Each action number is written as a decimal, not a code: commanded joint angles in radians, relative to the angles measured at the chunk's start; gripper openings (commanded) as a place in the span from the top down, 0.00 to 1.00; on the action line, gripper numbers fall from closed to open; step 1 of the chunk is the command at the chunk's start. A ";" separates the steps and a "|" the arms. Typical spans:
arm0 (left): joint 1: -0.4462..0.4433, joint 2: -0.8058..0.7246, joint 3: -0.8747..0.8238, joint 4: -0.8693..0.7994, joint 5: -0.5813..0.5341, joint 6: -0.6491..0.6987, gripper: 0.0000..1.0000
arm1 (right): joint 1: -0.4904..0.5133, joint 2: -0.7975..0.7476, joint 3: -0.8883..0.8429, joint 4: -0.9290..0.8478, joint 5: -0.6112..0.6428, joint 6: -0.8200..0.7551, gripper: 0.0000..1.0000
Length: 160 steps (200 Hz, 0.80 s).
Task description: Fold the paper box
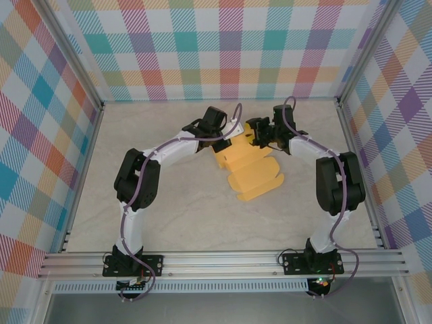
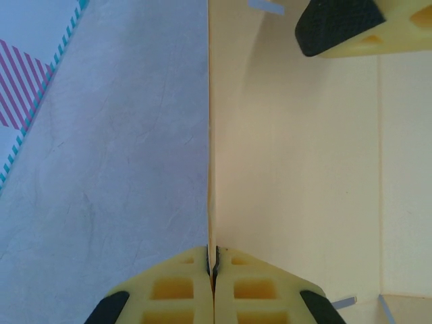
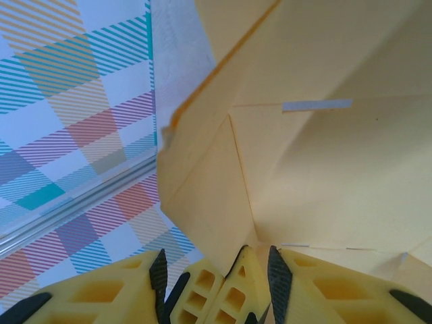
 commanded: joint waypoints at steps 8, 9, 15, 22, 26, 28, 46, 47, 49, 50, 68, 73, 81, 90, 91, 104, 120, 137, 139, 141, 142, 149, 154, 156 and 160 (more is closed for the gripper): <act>-0.016 -0.056 -0.012 0.048 -0.016 0.027 0.99 | 0.019 0.028 0.036 0.048 0.015 0.032 0.61; -0.016 -0.056 -0.012 0.049 -0.016 0.027 0.99 | 0.019 0.029 0.037 0.049 0.016 0.031 0.61; -0.016 -0.053 -0.014 0.053 -0.020 0.027 0.99 | 0.021 0.034 0.041 0.048 0.021 0.025 0.63; -0.017 -0.052 -0.014 0.059 -0.024 0.027 0.99 | 0.021 0.039 0.045 0.049 0.024 0.020 0.66; -0.017 -0.051 -0.015 0.061 -0.026 0.028 0.99 | 0.022 0.042 0.048 0.049 0.024 0.018 0.68; -0.017 -0.051 -0.015 0.062 -0.027 0.028 0.99 | 0.022 0.044 0.048 0.050 0.024 0.016 0.70; -0.018 -0.051 -0.018 0.073 -0.035 0.030 0.98 | 0.023 0.051 0.058 0.043 0.030 0.000 0.77; -0.019 -0.050 -0.018 0.073 -0.034 0.030 0.98 | 0.023 0.051 0.059 0.041 0.031 -0.002 0.77; -0.020 -0.050 -0.018 0.074 -0.034 0.030 0.98 | 0.023 0.052 0.060 0.039 0.032 -0.004 0.77; -0.020 -0.051 -0.018 0.075 -0.033 0.030 0.98 | 0.023 0.053 0.061 0.039 0.033 -0.005 0.77; -0.022 -0.057 -0.027 0.089 -0.032 0.036 0.97 | 0.023 0.059 0.061 0.030 0.042 -0.016 0.77; -0.023 -0.059 -0.031 0.094 -0.034 0.038 0.97 | 0.023 0.061 0.059 0.033 0.044 -0.016 0.77; -0.024 -0.061 -0.038 0.102 -0.034 0.045 0.97 | 0.023 0.065 0.060 0.034 0.045 -0.018 0.76; -0.029 -0.064 -0.045 0.109 -0.036 0.058 0.96 | 0.023 0.069 0.063 0.030 0.044 -0.018 0.74; -0.029 -0.064 -0.045 0.110 -0.036 0.059 0.96 | 0.023 0.070 0.064 0.030 0.044 -0.019 0.74; -0.032 -0.063 -0.052 0.113 -0.040 0.072 0.96 | 0.023 0.070 0.075 0.019 0.047 -0.033 0.73; -0.034 -0.063 -0.058 0.121 -0.047 0.073 0.96 | 0.024 0.069 0.087 -0.008 0.053 -0.044 0.75; -0.034 -0.066 -0.061 0.127 -0.051 0.071 0.96 | 0.025 0.072 0.090 -0.013 0.053 -0.045 0.76; -0.034 -0.066 -0.061 0.129 -0.052 0.071 0.96 | 0.025 0.074 0.091 -0.014 0.052 -0.046 0.76; -0.034 -0.066 -0.062 0.131 -0.053 0.070 0.96 | 0.025 0.074 0.091 -0.015 0.052 -0.046 0.76; -0.035 -0.066 -0.061 0.131 -0.052 0.070 0.96 | 0.024 0.075 0.091 -0.016 0.052 -0.046 0.76; -0.035 -0.067 -0.060 0.133 -0.053 0.068 0.96 | 0.025 0.077 0.091 -0.017 0.052 -0.044 0.76; -0.036 -0.068 -0.060 0.135 -0.055 0.067 0.95 | 0.024 0.079 0.089 -0.015 0.051 -0.044 0.76; -0.035 -0.068 -0.062 0.136 -0.057 0.066 0.95 | 0.025 0.079 0.088 -0.015 0.051 -0.044 0.77; -0.034 -0.069 -0.062 0.138 -0.056 0.064 0.95 | 0.024 0.079 0.088 -0.016 0.052 -0.044 0.77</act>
